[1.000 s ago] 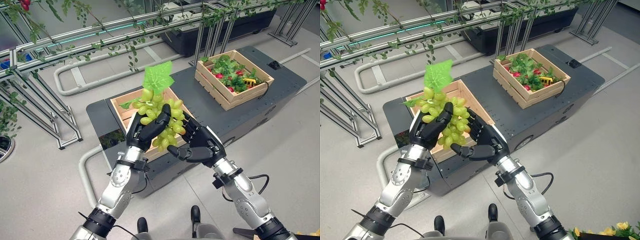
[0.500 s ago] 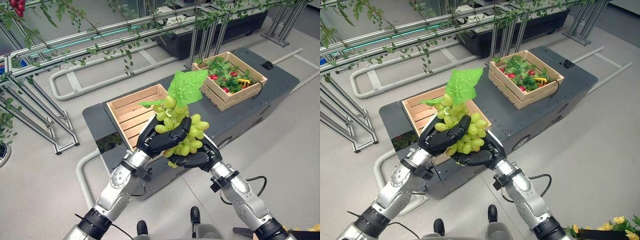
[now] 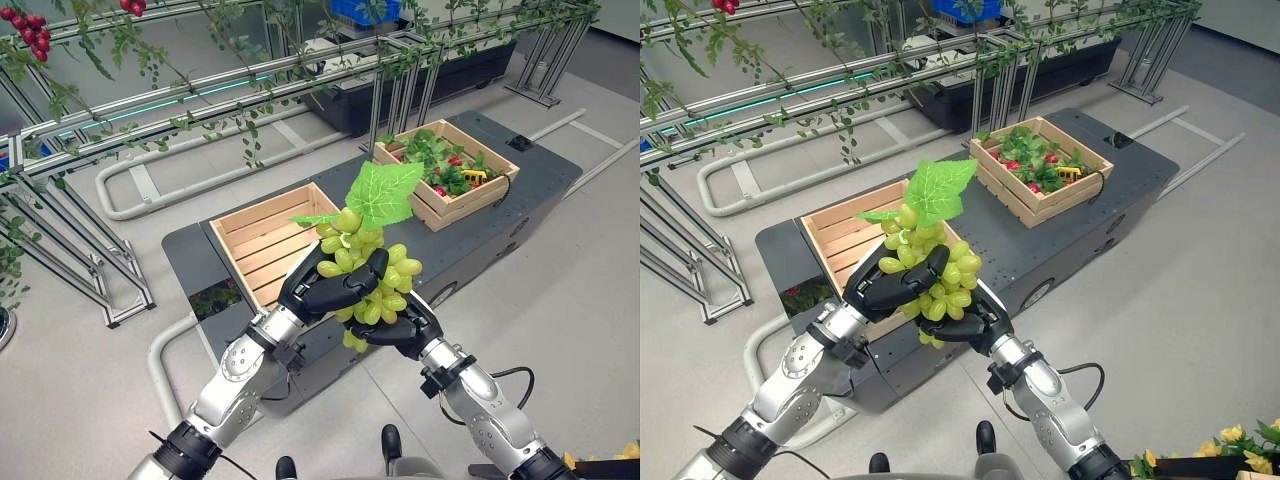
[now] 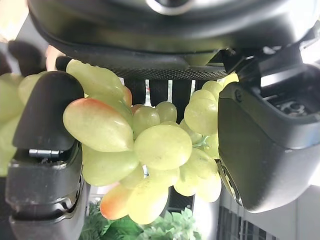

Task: Pick up the fruits from the basket on one side to the basket on the other side

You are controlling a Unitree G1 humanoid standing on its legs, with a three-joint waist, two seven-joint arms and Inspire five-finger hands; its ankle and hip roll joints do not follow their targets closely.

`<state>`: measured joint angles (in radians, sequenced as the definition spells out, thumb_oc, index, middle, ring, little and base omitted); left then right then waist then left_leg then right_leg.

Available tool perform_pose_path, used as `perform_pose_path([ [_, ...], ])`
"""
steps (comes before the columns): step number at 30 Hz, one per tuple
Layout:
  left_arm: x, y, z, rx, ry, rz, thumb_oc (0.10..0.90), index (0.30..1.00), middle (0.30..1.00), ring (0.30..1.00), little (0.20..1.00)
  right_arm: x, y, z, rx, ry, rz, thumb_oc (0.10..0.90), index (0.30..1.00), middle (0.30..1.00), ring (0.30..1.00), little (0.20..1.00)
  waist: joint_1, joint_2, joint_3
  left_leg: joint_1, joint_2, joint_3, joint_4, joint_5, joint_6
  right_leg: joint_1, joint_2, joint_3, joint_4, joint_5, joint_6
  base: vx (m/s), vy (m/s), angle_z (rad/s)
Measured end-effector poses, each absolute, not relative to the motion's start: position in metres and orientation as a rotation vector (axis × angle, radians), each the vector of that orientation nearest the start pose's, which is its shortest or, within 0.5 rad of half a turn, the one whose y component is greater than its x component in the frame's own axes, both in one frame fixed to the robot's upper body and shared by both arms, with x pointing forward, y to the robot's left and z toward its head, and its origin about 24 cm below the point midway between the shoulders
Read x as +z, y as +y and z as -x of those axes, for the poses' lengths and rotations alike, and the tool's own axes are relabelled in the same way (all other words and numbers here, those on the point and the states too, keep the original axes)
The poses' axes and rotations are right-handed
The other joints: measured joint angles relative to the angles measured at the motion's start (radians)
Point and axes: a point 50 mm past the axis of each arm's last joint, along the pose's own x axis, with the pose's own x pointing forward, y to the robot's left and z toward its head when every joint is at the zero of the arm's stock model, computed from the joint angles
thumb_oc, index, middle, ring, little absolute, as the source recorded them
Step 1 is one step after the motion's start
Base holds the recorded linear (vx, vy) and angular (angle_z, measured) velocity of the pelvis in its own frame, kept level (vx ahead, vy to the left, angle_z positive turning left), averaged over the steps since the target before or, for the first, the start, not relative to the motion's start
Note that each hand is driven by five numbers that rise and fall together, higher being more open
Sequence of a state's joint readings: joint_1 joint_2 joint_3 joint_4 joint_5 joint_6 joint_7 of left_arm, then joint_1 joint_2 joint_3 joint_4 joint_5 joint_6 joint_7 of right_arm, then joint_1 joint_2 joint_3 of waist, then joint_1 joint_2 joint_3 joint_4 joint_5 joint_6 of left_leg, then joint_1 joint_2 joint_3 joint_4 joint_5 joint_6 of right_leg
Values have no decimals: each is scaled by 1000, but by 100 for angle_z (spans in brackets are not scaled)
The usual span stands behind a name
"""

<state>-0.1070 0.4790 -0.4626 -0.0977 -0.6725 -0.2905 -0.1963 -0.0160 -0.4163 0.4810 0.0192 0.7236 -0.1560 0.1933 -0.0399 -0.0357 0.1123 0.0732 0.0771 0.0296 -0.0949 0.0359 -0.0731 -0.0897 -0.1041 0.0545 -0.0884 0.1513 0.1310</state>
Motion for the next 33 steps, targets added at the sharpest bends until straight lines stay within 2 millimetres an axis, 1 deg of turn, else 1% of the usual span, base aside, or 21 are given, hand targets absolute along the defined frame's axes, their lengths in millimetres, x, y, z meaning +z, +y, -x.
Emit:
perform_pose_path([
  [1, 85, 120, -241, -631, -222, 240, 800, 900, 900, 900, 900, 27, -118, -229, 555, 92, -336, 400, 300, 300, 300, 300, 11, -2, -1, 12, -24, -21, -1, -12, 14, -6, -9, 32, 0, 9, 4, -138, 211, -62],
  [3, 80, 122, -238, -608, -201, 245, 800, 900, 900, 900, 900, 25, -119, -228, 536, 104, -342, 400, 300, 300, 300, 300, 5, -6, -3, 24, -46, -16, 0, -20, 28, -8, -24, 50, 0, 14, 13, -165, 236, -45],
  [8, 72, 129, -234, -556, -174, 248, 800, 900, 900, 900, 900, 16, -120, -224, 419, 124, -502, 400, 300, 300, 300, 300, 9, -30, -13, 30, -84, 10, 6, -30, 52, -25, -56, 51, 6, 30, 35, -184, 299, -24],
  [10, 68, 135, -235, -522, -163, 257, 800, 900, 900, 900, 900, 13, -120, -224, 367, 122, -563, 400, 300, 300, 300, 300, 10, -32, -11, 30, -100, 28, 24, -42, 68, -29, -70, 41, 23, 35, 43, -107, 221, -30],
  [13, 58, 142, -231, -488, -125, 319, 800, 900, 900, 900, 900, 12, -132, -223, 285, 96, -588, 400, 300, 300, 300, 300, 2, -44, -4, 51, -142, 61, 46, -69, 95, -30, -111, 12, 42, 43, 54, -119, 173, -34],
  [15, 55, 141, -228, -495, -111, 337, 800, 900, 900, 900, 900, 10, -138, -221, 253, 89, -596, 400, 300, 300, 300, 300, 4, -55, 3, 51, -159, 80, 62, -77, 108, -32, -137, -22, 34, 9, 60, -107, 84, -32],
  [16, 52, 141, -227, -489, -96, 370, 800, 900, 900, 900, 900, 10, -139, -221, 251, 89, -595, 400, 300, 300, 300, 300, 8, -46, 10, 47, -153, 95, 64, -77, 115, -42, -143, -65, 37, -42, 76, -114, 45, -40],
  [17, 52, 140, -227, -484, -91, 384, 800, 900, 900, 900, 900, 10, -140, -221, 250, 87, -591, 400, 300, 300, 300, 300, 10, -36, 16, 44, -141, 100, 61, -73, 124, -44, -140, -83, 43, -57, 73, -186, 51, -40],
  [18, 52, 139, -228, -463, -89, 423, 800, 900, 900, 900, 900, 10, -139, -221, 249, 85, -594, 400, 300, 300, 300, 300, 15, -10, 30, 40, -112, 116, 47, -59, 126, -58, -118, -135, 110, -54, 69, -144, 29, -22],
  [19, 53, 139, -229, -450, -93, 438, 800, 900, 900, 900, 900, 11, -139, -221, 249, 81, -593, 400, 300, 300, 300, 300, 18, -8, 31, 38, -97, 118, 46, -54, 121, -68, -103, -151, 178, -61, 57, -187, 30, -17],
  [20, 55, 141, -231, -419, -97, 460, 800, 900, 900, 900, 900, 12, -140, -221, 244, 62, -595, 400, 300, 300, 300, 300, 26, -5, 33, 26, -85, 117, 48, -46, 107, -71, -72, -173, 261, -87, 19, -110, 14, -17],
  [22, 56, 149, -234, -351, -98, 472, 800, 900, 900, 900, 900, 19, -138, -227, 254, 24, -613, 400, 300, 300, 300, 300, 39, -7, 46, 10, -94, 140, 64, -52, 103, -76, -62, -175, 227, -67, 4, -151, -2, -47],
  [23, 57, 153, -236, -313, -102, 474, 800, 900, 900, 900, 900, 22, -136, -229, 255, 2, -628, 400, 300, 300, 300, 300, 43, -4, 50, -7, -99, 153, 72, -60, 114, -71, -48, -172, 168, -16, 7, -128, -21, -86],
  [24, 58, 156, -237, -292, -111, 476, 800, 900, 900, 900, 900, 25, -135, -232, 262, -19, -625, 400, 300, 300, 300, 300, 60, 0, 53, -13, -105, 147, 66, -69, 125, -78, -33, -164, 127, 32, 29, -72, -32, -137],
  [25, 59, 161, -240, -245, -121, 486, 800, 900, 900, 900, 900, 30, -133, -237, 274, -49, -619, 400, 300, 300, 300, 300, 72, 17, 64, -10, -76, 159, 45, -51, 137, -74, -16, -194, 83, 74, 59, -108, -74, -114],
  [26, 59, 160, -242, -235, -118, 490, 800, 900, 900, 900, 900, 30, -134, -237, 268, -55, -616, 400, 300, 300, 300, 300, 61, 31, 67, -6, -55, 172, 45, -38, 125, -75, -9, -252, 151, 20, -3, -67, -93, -85],
  [27, 61, 156, -243, -237, -128, 510, 800, 900, 900, 900, 900, 32, -138, -237, 264, -67, -605, 400, 300, 300, 300, 300, 62, 48, 73, -7, -27, 185, 45, -34, 119, -59, -8, -309, 250, -54, -42, -48, -87, -45],
  [28, 63, 154, -242, -236, -138, 520, 800, 900, 900, 900, 900, 33, -137, -238, 269, -72, -602, 400, 300, 300, 300, 300, 90, 55, 77, 0, 1, 265, 42, -33, 115, -58, -34, -380, 370, -131, -57, -26, -108, -79],
  [30, 66, 155, -243, -234, -149, 520, 800, 900, 900, 900, 900, 35, -134, -238, 283, -77, -598, 400, 300, 300, 300, 300, 130, 45, 76, 12, 15, 334, 43, -30, 109, -10, -81, -441, 433, -208, -34, -86, -164, -83],
  [31, 67, 156, -243, -230, -150, 523, 800, 900, 900, 900, 900, 35, -133, -238, 289, -79, -600, 400, 300, 300, 300, 300, 142, 44, 76, 18, 15, 342, 43, -30, 108, 11, -91, -454, 429, -220, -31, -94, -240, -65],
  [33, 67, 159, -244, -217, -153, 539, 800, 900, 900, 900, 900, 39, -126, -238, 320, -83, -604, 400, 300, 300, 300, 300, 150, 37, 75, 25, 9, 365, 45, -24, 99, 67, -93, -452, 332, -231, -13, -88, -238, -62],
])
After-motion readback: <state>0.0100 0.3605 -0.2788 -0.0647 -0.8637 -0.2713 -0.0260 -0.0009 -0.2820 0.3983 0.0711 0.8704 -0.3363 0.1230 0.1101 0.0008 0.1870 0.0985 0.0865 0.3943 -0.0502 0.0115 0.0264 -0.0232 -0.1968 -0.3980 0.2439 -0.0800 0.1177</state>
